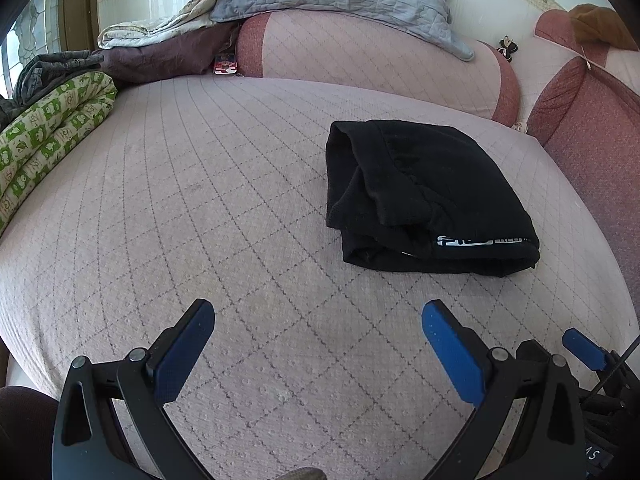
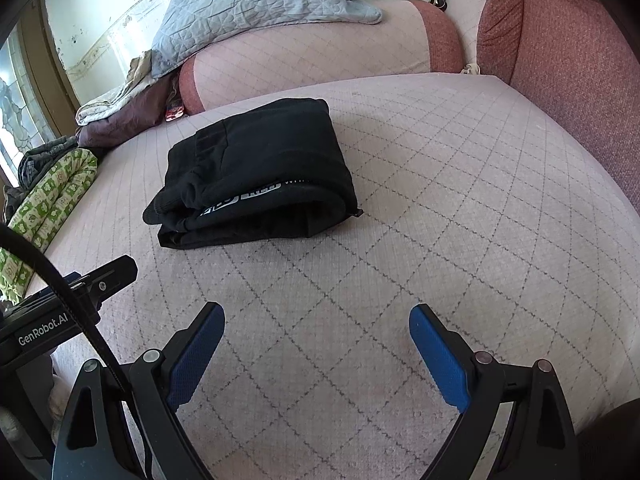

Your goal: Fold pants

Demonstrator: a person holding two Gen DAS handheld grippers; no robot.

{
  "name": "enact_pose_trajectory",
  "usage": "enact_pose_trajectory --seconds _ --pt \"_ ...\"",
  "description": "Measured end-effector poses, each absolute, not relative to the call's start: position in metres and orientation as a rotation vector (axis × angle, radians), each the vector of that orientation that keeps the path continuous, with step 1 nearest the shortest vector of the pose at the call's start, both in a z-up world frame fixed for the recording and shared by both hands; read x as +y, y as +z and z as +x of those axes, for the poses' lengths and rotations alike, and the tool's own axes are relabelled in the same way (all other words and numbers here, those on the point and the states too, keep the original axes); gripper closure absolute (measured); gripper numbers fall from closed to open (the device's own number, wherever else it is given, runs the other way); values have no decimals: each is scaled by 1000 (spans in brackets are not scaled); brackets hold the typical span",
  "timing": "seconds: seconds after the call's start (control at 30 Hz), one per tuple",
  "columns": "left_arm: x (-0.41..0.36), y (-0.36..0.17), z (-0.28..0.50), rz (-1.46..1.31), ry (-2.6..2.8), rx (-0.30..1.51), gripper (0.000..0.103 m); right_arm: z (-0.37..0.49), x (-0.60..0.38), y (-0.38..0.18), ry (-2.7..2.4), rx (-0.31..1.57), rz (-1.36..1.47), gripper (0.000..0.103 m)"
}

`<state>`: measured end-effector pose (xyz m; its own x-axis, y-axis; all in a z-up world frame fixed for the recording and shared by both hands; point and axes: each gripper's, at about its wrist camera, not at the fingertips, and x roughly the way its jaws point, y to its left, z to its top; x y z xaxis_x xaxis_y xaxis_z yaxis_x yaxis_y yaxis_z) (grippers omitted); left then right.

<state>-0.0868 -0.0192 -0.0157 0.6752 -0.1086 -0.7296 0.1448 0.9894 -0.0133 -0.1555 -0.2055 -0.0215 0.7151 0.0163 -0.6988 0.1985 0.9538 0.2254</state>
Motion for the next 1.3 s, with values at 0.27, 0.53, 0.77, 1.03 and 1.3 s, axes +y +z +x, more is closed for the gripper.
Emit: enact_pose_trajectory --seconds 0.27,0.53,0.77,1.03,1.3 --pt "-12 -11 -86 30 -154 833 0 -160 -207 -16 -107 748 306 6" --pt "41 41 -158 1 -11 640 0 -139 -182 69 5 530 7 4" --pt "95 55 -227 -97 80 581 0 -123 -114 69 197 645 -16 4" --pt "134 95 -243 -229 -35 472 0 -165 -19 157 388 560 -66 4" --pt "210 121 -314 -319 159 374 0 -149 85 188 579 529 -121 4"
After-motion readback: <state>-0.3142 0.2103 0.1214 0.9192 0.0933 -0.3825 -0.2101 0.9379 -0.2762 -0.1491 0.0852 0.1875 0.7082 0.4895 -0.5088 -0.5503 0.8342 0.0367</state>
